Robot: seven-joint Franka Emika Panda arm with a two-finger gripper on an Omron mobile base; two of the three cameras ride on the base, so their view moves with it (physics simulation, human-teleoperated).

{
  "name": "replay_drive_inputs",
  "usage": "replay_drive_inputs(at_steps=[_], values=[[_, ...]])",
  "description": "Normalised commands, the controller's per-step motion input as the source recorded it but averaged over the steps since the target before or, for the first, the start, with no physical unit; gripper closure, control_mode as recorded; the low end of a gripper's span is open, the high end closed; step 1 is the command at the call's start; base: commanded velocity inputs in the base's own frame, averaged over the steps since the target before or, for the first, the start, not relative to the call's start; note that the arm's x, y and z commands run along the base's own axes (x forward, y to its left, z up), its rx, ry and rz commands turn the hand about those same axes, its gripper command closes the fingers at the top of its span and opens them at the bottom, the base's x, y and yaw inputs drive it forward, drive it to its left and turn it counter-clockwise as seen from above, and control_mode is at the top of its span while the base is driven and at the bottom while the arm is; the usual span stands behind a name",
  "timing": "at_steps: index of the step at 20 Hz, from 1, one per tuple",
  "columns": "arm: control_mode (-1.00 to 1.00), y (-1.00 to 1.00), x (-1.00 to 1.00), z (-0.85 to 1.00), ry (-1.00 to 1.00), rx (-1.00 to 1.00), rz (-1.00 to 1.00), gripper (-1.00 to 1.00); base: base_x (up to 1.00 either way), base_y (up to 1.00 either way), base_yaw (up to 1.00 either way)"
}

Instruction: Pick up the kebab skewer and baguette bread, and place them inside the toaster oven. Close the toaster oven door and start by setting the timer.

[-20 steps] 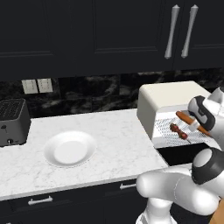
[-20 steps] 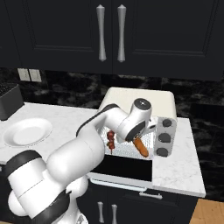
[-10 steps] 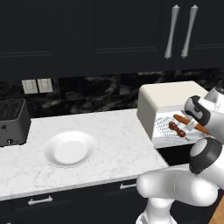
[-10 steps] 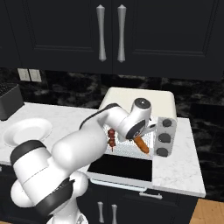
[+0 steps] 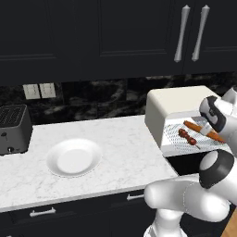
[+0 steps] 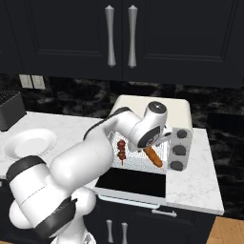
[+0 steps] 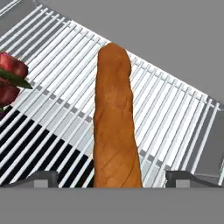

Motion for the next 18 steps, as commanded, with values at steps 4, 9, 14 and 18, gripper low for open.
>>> replay_drive_inputs(at_steps=[4,9,14,18], values=[[-1.00,0.01,-0.98,0.48,0.00,0.00,-0.11,-1.00,0.00,0.00,0.00],[-1.00,0.08,-0.95,0.05,0.08,0.00,-0.42,-1.00,0.00,0.00,0.00],[-1.00,0.14,-0.52,-0.33,0.18,0.00,-0.48,-1.00,0.00,0.00,0.00],[-1.00,0.09,-0.04,-0.50,0.13,0.00,-0.44,-1.00,0.00,0.00,0.00]])
